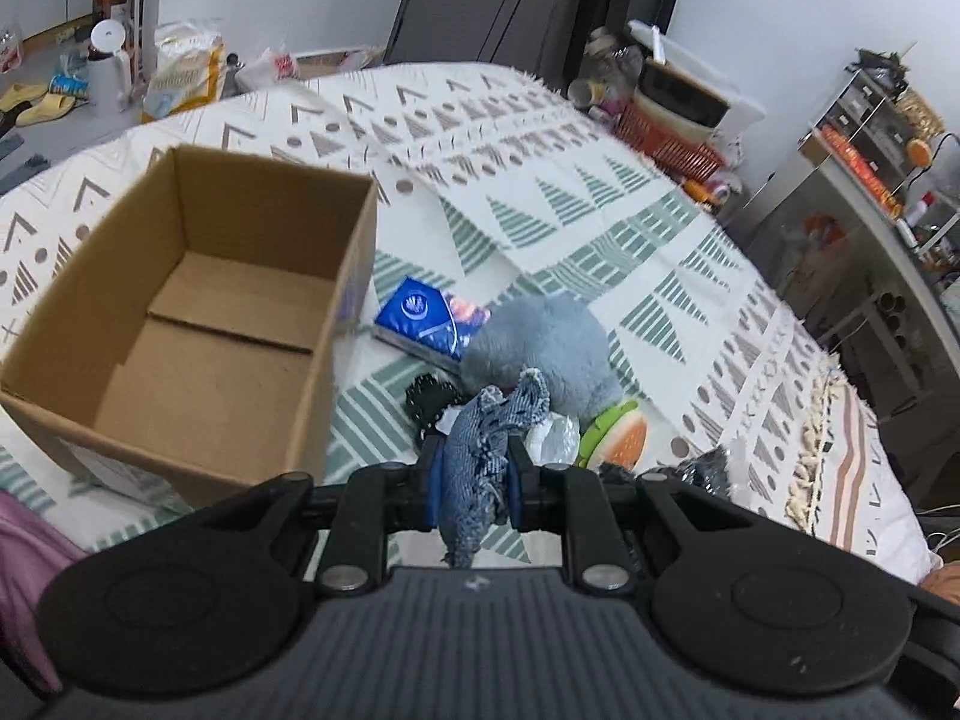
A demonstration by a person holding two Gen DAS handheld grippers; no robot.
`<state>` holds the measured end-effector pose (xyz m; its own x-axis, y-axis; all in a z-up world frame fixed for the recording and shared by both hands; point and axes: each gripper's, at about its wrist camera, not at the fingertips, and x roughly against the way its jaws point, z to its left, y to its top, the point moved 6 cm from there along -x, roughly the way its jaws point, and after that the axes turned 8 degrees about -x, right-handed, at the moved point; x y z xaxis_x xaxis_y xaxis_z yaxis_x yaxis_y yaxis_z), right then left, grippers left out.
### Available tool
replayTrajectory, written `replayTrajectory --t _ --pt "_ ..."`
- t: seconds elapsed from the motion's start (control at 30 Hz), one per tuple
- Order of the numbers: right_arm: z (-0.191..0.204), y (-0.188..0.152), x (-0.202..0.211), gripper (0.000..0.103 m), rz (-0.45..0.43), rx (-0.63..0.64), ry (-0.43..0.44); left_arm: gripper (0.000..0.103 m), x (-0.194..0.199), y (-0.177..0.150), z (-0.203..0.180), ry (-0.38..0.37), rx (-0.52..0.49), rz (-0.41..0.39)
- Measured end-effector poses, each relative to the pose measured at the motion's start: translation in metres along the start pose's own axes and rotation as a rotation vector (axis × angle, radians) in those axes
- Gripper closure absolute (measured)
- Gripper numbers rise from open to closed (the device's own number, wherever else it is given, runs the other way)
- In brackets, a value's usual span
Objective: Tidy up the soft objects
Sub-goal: 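Carry the denim cloth with the left gripper while the right gripper carries the black bag to the box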
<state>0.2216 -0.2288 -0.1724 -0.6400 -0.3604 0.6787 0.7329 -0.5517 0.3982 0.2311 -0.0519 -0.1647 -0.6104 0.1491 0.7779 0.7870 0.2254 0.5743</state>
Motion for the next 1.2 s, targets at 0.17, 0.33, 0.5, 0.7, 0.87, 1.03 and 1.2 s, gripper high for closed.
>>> replayTrajectory --t 0.17,0.33,0.5,0.7,0.87,1.03,1.2 --pt "0.016 -0.005 0.006 0.076 -0.05 0.051 -0.005 0.083 0.014 0.003 0.006 -0.012 -0.016 -0.039" --pt "0.037 -0.013 0.015 0.076 -0.083 0.09 0.002 0.083 0.026 0.009 0.015 -0.026 -0.031 -0.07" --pt "0.06 -0.02 0.022 0.076 -0.103 0.118 0.034 0.083 0.033 0.013 0.032 -0.029 -0.001 -0.081" --pt "0.083 -0.022 0.02 0.076 -0.126 0.142 0.05 0.083 0.04 0.017 0.049 -0.025 0.03 -0.108" --pt "0.102 -0.029 0.014 0.076 -0.134 0.156 0.069 0.083 0.038 0.023 0.069 -0.021 0.067 -0.109" --pt "0.12 -0.034 0.002 0.076 -0.118 0.169 0.1 0.084 0.029 0.023 0.095 0.017 0.114 -0.099" --pt "0.137 -0.041 -0.019 0.076 -0.082 0.195 0.134 0.083 0.024 0.025 0.123 0.042 0.183 -0.107"
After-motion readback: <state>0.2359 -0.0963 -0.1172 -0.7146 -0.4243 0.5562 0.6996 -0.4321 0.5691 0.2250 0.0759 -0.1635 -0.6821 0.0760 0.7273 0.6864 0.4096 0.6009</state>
